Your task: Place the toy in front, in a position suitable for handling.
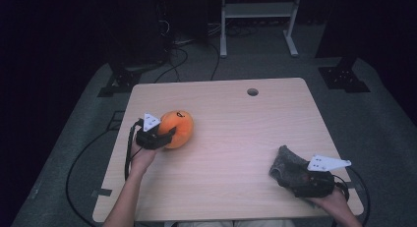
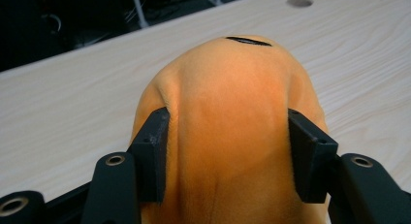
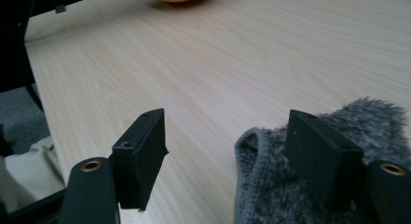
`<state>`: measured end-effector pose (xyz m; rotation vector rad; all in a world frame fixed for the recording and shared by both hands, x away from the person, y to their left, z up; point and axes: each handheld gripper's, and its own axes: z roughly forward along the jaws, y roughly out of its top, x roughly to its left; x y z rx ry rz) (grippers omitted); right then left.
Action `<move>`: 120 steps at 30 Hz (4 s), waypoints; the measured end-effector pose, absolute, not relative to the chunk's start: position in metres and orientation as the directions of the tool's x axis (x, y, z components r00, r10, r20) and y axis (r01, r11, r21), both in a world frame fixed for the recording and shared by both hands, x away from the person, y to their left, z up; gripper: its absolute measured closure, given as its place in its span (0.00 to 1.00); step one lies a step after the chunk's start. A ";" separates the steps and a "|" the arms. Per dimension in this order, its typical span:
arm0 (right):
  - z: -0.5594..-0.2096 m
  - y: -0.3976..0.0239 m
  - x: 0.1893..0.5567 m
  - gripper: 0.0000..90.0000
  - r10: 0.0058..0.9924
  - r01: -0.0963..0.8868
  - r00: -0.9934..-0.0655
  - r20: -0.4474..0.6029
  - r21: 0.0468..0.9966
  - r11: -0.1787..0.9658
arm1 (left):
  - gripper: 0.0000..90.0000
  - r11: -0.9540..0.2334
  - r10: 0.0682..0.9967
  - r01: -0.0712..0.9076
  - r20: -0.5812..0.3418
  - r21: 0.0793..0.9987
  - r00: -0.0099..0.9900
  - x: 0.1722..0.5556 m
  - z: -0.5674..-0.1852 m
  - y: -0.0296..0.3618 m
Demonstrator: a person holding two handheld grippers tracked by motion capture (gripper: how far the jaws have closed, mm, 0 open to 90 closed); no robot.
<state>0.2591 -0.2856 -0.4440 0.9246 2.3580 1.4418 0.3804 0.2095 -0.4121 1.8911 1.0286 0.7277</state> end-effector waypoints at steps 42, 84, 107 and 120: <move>-0.466 -0.291 0.313 0.80 0.778 0.563 -0.627 -0.041 0.666 0.489 | 0.12 -0.515 0.401 0.086 0.151 0.853 0.904 0.307 -0.414 0.063; -0.427 -0.214 0.288 0.83 0.611 0.232 -0.772 -0.177 0.816 0.530 | 0.36 -0.458 0.456 0.139 0.097 0.878 0.885 0.318 -0.443 0.074; -0.412 -0.200 0.294 0.83 0.594 0.229 -0.794 -0.126 0.844 0.485 | 0.37 -0.444 0.453 0.148 0.079 0.884 0.888 0.317 -0.446 0.073; -0.418 -0.220 0.303 0.83 0.630 0.307 -0.776 -0.029 0.855 0.418 | 0.36 -0.456 0.427 0.119 0.099 0.882 0.899 0.313 -0.448 0.074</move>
